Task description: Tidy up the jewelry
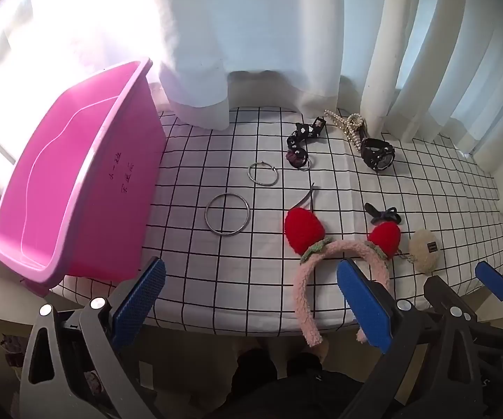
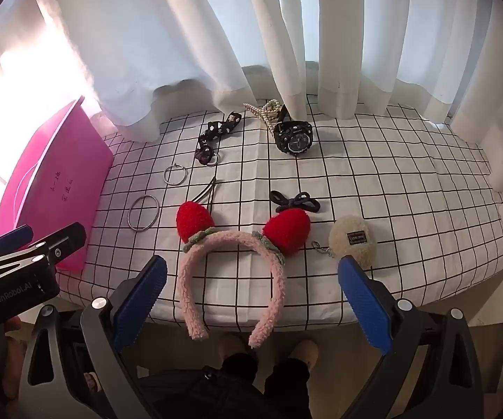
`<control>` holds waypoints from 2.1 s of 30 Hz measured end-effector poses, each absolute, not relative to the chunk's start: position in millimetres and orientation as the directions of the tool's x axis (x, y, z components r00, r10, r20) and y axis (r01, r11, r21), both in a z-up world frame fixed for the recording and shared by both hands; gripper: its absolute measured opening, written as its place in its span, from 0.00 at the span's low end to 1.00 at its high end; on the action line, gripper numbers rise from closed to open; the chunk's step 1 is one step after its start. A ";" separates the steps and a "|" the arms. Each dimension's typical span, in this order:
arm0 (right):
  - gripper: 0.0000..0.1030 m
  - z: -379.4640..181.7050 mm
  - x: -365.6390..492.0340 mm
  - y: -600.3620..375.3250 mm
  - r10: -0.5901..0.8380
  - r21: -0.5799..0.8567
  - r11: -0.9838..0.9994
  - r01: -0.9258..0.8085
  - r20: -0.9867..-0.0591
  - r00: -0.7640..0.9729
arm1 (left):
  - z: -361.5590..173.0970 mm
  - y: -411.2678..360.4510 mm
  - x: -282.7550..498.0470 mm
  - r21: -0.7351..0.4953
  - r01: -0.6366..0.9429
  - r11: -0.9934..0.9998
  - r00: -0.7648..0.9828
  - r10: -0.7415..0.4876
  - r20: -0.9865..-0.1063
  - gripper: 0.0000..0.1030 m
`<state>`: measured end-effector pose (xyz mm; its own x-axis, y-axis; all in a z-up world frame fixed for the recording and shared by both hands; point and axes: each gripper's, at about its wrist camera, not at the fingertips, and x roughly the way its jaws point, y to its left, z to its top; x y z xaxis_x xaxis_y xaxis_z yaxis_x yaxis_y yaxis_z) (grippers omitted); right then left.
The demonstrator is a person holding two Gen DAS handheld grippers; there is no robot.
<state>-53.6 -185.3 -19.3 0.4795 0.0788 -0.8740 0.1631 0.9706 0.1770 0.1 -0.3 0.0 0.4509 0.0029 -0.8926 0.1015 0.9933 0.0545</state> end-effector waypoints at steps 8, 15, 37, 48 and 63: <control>0.91 -20.0 -51.4 -186.6 0.075 0.176 0.970 0.170 -0.875 0.478 | 0.2 -2.2 -0.5 0.048 0.108 0.993 0.454 -0.006 -0.891 0.94; 0.91 -19.0 -49.6 -185.0 0.076 0.176 0.970 0.166 -0.873 0.481 | 2.0 1.6 2.4 0.046 0.107 0.993 0.450 -0.007 -0.893 0.94; 0.91 -19.5 -48.8 -186.2 0.090 0.188 0.969 0.158 -0.871 0.482 | -1.2 -0.3 1.7 0.047 0.098 0.994 0.451 -0.003 -0.893 0.94; 0.91 -19.9 -48.0 -185.6 0.092 0.190 0.969 0.159 -0.872 0.482 | -2.0 -0.5 1.0 0.049 0.096 0.994 0.452 0.000 -0.892 0.94; 0.91 -19.0 -49.1 -188.7 0.099 0.200 0.966 0.162 -0.870 0.482 | -5.7 0.8 0.5 0.047 0.094 0.994 0.445 0.001 -0.896 0.94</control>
